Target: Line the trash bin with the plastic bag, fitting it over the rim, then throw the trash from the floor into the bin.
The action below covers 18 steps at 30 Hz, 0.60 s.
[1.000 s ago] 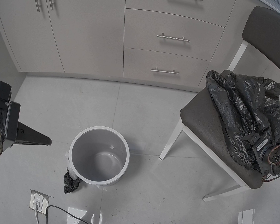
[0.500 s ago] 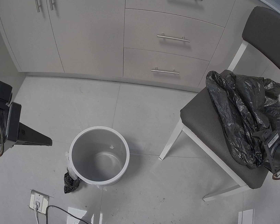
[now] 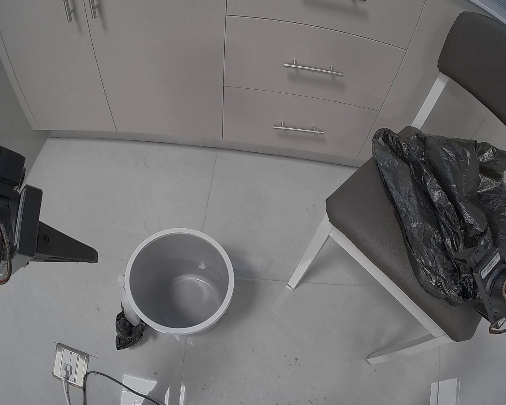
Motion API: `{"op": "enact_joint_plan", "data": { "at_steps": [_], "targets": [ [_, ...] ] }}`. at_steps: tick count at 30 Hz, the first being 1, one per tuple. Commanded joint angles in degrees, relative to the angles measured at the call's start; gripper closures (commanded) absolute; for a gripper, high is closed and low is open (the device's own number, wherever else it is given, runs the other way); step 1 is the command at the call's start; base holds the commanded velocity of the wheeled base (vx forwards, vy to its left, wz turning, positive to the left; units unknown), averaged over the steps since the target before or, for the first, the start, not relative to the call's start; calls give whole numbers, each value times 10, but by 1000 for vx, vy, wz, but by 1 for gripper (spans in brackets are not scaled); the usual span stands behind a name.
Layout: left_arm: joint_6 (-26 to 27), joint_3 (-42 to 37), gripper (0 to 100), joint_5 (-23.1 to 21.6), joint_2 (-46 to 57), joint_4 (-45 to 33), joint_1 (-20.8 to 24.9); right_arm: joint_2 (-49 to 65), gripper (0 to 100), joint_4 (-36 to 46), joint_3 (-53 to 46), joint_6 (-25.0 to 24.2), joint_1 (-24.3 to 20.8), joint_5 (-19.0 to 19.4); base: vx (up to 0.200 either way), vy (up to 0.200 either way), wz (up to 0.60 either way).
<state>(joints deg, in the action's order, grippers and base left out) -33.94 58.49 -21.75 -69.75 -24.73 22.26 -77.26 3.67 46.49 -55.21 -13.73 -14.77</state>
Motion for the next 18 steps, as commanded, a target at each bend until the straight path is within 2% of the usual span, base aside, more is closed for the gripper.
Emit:
{"op": "enact_joint_plan", "data": {
  "at_steps": [1, 18],
  "targets": [
    [0, -9, 100, 0, -7, 4, 0, -40, 0, -18, -4, 0, -1, 0, 0, 0, 0],
    [-1, -15, 100, 0, -13, 19, 0, -81, 0, -60, 3, 12, 44, -1, 0, 0, 0]
  ]
}}
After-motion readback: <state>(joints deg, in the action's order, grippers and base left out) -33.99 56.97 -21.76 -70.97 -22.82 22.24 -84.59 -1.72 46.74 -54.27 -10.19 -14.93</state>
